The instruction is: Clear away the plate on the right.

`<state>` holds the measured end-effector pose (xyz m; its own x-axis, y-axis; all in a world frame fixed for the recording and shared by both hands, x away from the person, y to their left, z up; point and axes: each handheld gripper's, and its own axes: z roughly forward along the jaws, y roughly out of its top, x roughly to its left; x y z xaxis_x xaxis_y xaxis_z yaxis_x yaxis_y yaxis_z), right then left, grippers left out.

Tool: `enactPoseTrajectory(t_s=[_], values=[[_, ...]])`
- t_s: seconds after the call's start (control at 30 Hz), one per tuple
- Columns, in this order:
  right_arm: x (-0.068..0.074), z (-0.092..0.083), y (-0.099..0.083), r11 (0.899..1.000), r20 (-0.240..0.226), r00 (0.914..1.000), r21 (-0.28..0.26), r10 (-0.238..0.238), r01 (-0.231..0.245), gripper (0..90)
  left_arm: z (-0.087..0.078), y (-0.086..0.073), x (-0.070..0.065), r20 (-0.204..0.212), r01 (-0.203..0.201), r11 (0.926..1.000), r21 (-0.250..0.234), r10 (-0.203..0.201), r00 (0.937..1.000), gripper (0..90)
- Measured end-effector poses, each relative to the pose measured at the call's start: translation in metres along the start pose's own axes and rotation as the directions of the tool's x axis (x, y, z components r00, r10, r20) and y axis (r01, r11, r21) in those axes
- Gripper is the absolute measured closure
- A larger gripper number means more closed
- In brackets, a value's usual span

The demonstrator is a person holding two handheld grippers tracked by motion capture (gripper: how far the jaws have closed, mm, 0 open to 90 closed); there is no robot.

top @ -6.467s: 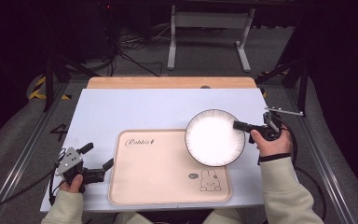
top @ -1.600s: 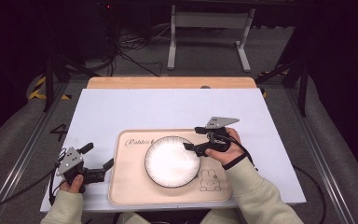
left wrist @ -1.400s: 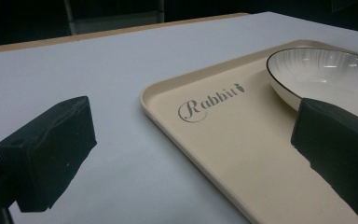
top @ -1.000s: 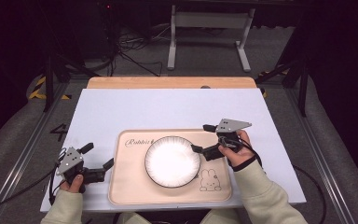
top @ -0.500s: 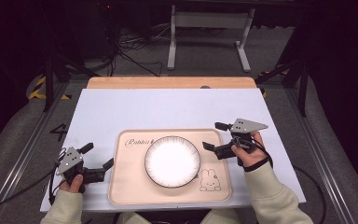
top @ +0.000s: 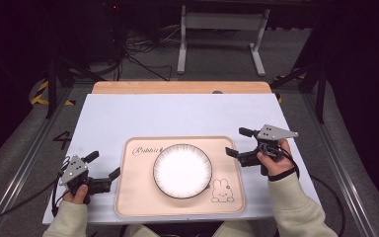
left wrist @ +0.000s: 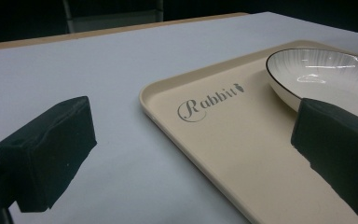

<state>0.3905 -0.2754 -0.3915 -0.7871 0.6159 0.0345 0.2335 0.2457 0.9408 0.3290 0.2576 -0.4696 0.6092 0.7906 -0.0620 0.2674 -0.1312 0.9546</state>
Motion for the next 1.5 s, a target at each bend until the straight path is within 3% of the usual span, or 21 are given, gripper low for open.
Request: enactPoseTrajectory(t_s=[0.47,0.97,1.5], values=[[-0.014,-0.025,-0.010,0.999,0.034,0.9992,-0.040,0.021,-0.019,6.1,0.000,0.000,0.000,0.001,0.002,1.0000,-0.001,-0.002,1.0000,0.3],[-0.026,-0.044,-0.035,0.996,0.083,0.9947,-0.068,0.061,-0.056,5.9,0.000,0.000,0.000,-0.001,0.001,1.0000,0.000,-0.001,1.0000,0.3],[-0.029,-0.056,-0.059,0.993,0.083,0.9958,-0.111,0.038,-0.029,5.2,0.000,0.000,0.000,-0.001,0.002,1.0000,-0.002,-0.002,1.0000,0.3]])
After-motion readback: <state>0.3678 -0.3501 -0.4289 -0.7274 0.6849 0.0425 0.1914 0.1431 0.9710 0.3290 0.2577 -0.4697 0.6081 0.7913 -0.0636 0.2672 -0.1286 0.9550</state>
